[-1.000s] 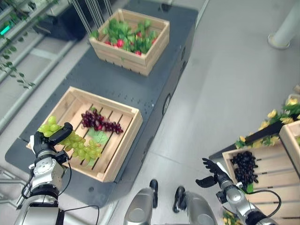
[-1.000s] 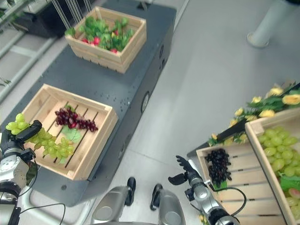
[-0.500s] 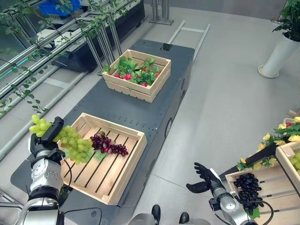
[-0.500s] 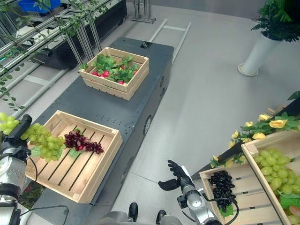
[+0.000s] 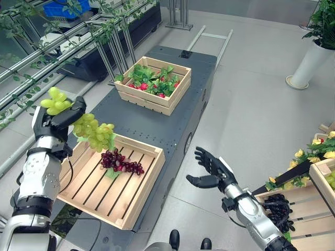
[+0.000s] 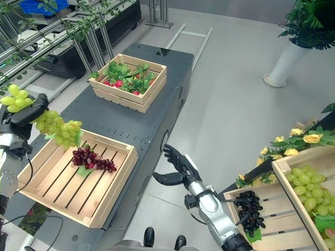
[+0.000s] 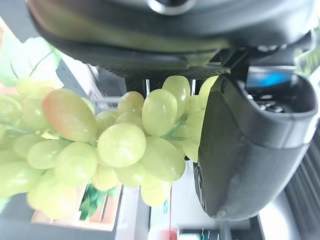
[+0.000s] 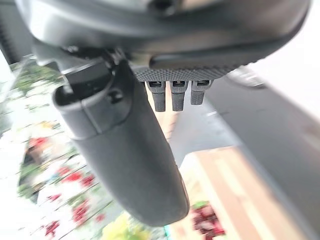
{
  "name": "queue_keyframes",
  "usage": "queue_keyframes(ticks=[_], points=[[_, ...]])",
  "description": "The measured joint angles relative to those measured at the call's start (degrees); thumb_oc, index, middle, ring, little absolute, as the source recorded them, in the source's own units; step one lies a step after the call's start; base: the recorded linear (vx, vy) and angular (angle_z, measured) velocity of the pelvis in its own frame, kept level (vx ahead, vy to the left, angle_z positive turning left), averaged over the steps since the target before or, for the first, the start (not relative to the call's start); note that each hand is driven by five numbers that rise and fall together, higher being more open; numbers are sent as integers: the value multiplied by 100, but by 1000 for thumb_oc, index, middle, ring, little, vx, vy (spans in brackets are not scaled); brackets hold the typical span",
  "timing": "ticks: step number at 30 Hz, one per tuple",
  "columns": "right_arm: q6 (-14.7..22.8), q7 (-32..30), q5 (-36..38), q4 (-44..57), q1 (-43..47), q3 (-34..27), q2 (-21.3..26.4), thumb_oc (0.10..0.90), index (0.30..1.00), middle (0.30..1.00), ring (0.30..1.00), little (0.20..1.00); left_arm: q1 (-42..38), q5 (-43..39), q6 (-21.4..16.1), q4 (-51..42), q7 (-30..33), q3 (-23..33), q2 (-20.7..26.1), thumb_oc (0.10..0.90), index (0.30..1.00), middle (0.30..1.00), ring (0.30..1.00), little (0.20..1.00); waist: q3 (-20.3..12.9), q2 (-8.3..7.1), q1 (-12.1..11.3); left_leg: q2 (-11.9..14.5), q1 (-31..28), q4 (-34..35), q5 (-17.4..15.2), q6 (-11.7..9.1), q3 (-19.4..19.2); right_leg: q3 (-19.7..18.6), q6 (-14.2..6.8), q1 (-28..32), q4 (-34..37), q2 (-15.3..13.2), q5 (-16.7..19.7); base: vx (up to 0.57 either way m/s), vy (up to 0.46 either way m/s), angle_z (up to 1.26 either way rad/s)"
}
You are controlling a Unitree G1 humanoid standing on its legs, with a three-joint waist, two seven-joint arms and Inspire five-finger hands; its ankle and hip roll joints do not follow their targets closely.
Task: Pick up the fruits from the basket on one side to the basket on the other side
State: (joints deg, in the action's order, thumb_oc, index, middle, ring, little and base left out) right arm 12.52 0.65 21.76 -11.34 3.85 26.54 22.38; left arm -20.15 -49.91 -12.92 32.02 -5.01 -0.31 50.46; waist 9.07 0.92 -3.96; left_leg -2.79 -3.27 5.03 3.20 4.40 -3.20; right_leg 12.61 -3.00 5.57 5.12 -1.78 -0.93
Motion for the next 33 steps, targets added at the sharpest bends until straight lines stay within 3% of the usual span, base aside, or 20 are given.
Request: queue_keyframes(ticks=[5,9,16,22,33], points=[[-27,90,568,385,494,106,13,800,900,900,900,900,-703,86,-9,-240,29,-474,45,400,300,300,300,300,-25,-10,-19,-3,7,0,2,-3,-8,-74,-3,-7,0,0,3,11,-74,0],[-281,-7,970,654,927,121,-76,800,900,900,900,900,-1256,255,-7,-700,40,-968,163,400,300,300,300,300,-26,-9,12,-13,6,0,2,-2,-22,-162,-9,-15,-1,-8,6,8,-44,-3],[-725,-60,1533,734,1714,430,-167,800,900,900,900,900,-2492,292,122,-700,25,-1984,196,400,300,300,300,300,-34,4,137,-13,1,-1,2,-3,-23,-167,-10,-9,-1,-7,7,7,-49,-1],[-1034,-79,2128,729,2198,742,-268,800,900,900,900,900,-3193,291,279,-727,31,-2528,7,400,300,300,300,300,-95,104,210,-16,-1,-1,2,-3,-20,-165,-11,-9,-2,-11,7,-5,-23,-1],[-1240,-943,2189,472,3408,781,-244,800,900,900,900,900,-3476,294,453,-919,36,-2662,-572,400,300,300,300,300,-115,132,226,-13,-16,-1,2,-3,-22,-185,-12,-4,-2,-7,9,0,0,0]])
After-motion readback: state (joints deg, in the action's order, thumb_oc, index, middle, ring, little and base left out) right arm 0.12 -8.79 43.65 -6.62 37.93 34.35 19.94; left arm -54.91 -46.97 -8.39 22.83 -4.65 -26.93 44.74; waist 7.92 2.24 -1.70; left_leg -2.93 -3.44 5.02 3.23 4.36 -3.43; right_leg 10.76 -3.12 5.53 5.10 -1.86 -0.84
